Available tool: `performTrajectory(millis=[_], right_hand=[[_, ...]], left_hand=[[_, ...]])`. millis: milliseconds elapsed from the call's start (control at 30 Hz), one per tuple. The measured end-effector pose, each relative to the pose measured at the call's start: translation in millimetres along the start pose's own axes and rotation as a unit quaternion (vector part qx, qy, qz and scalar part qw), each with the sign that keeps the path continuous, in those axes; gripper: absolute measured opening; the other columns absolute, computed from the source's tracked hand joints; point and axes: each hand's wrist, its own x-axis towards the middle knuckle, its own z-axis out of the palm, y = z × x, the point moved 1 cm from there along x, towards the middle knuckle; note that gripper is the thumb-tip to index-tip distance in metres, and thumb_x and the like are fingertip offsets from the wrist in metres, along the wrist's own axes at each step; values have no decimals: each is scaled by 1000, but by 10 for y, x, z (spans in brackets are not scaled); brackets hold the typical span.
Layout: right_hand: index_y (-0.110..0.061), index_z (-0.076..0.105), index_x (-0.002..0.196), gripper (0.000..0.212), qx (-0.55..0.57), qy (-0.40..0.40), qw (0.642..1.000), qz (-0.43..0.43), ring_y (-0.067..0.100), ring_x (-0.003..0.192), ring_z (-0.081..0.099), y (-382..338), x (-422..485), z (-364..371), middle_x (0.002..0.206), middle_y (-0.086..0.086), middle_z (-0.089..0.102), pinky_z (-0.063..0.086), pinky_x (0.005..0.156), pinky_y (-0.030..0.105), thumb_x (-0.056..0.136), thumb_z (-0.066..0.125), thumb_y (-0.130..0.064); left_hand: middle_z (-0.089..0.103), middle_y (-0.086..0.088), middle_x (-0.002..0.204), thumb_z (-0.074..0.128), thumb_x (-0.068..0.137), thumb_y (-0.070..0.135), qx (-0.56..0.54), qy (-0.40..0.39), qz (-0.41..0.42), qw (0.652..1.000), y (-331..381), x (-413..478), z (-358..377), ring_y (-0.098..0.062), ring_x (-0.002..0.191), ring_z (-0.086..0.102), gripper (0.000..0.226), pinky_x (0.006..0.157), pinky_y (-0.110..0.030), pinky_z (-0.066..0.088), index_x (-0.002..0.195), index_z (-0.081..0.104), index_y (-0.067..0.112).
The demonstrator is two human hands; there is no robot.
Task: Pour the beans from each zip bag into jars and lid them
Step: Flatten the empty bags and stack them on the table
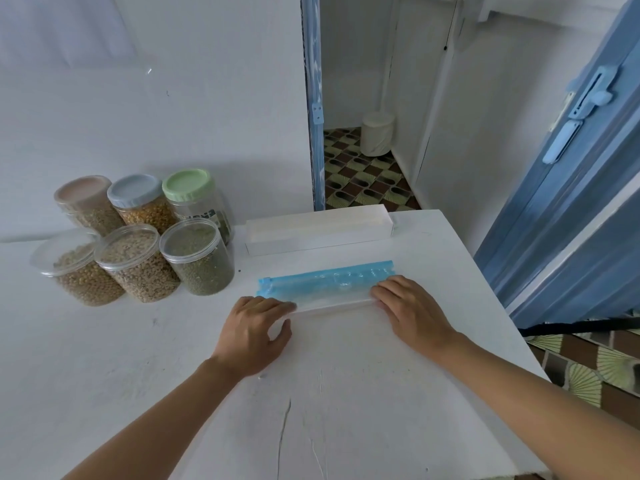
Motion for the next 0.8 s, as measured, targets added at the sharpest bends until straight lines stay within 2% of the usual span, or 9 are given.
performTrajectory(millis=[67, 133, 267, 333, 433, 533, 633, 800], right_hand=[[-7, 69, 100, 11, 10, 5, 1000, 22, 27, 90, 61, -14, 15, 25, 96, 6, 68, 56, 80, 40, 92, 68, 0], [-5, 72, 101, 13, 27, 17, 998, 54, 27, 89, 64, -32, 17, 43, 97, 8, 70, 58, 82, 39, 90, 70, 2], [-4, 73, 102, 11, 62, 21, 993, 101, 25, 88, 65, -74, 47, 62, 95, 7, 70, 57, 81, 35, 93, 68, 0], [-6, 72, 99, 8, 65, 22, 992, 110, 24, 85, 62, -95, 62, 68, 92, 5, 68, 56, 76, 35, 94, 67, -2], [-9, 68, 98, 9, 70, 23, 990, 119, 23, 81, 59, -104, 86, 74, 90, 3, 65, 54, 72, 34, 94, 65, -2], [-12, 65, 100, 20, 69, 13, 992, 106, 23, 77, 53, -115, 100, 76, 88, 3, 59, 50, 66, 35, 89, 64, 5], [-10, 70, 97, 24, 35, 13, 995, 89, 24, 83, 57, -124, 109, 69, 88, 3, 62, 53, 68, 35, 82, 68, 9], [-7, 75, 93, 23, -30, 8, 998, 53, 29, 83, 59, -127, 144, 48, 90, 6, 62, 50, 71, 38, 78, 66, 7]], left_hand=[[77, 9, 103, 76, 90, 21, -29, 0, -18, 999, -60, 39, -23, -15, 81, 69, 19, 83, -25, 43, 109, 78, 24], [78, 9, 100, 83, 85, 16, -18, 3, -33, 999, -98, 98, -32, -15, 74, 69, 22, 78, -27, 43, 106, 79, 24], [79, 11, 89, 75, 89, 20, -7, 20, -74, 997, -104, 148, -21, -16, 58, 63, 16, 71, -34, 42, 101, 81, 27], [78, 9, 82, 74, 89, 21, -15, 26, -123, 992, -97, 150, 9, -19, 53, 58, 16, 70, -38, 42, 101, 82, 28], [80, 7, 89, 83, 84, 13, -15, 34, -172, 984, -52, 143, 32, -21, 59, 62, 22, 73, -38, 43, 101, 82, 28], [77, 9, 95, 82, 85, 11, -16, 28, -142, 989, -26, 99, 52, -18, 68, 65, 28, 70, -35, 39, 106, 80, 29], [66, 3, 103, 81, 86, 13, 18, 41, -94, 995, -66, 72, 70, -17, 64, 59, 31, 65, -35, 39, 112, 79, 30], [64, 4, 93, 64, 89, 14, 89, 74, -42, 992, 23, 42, 96, -23, 63, 61, 28, 72, -37, 32, 109, 80, 26]])
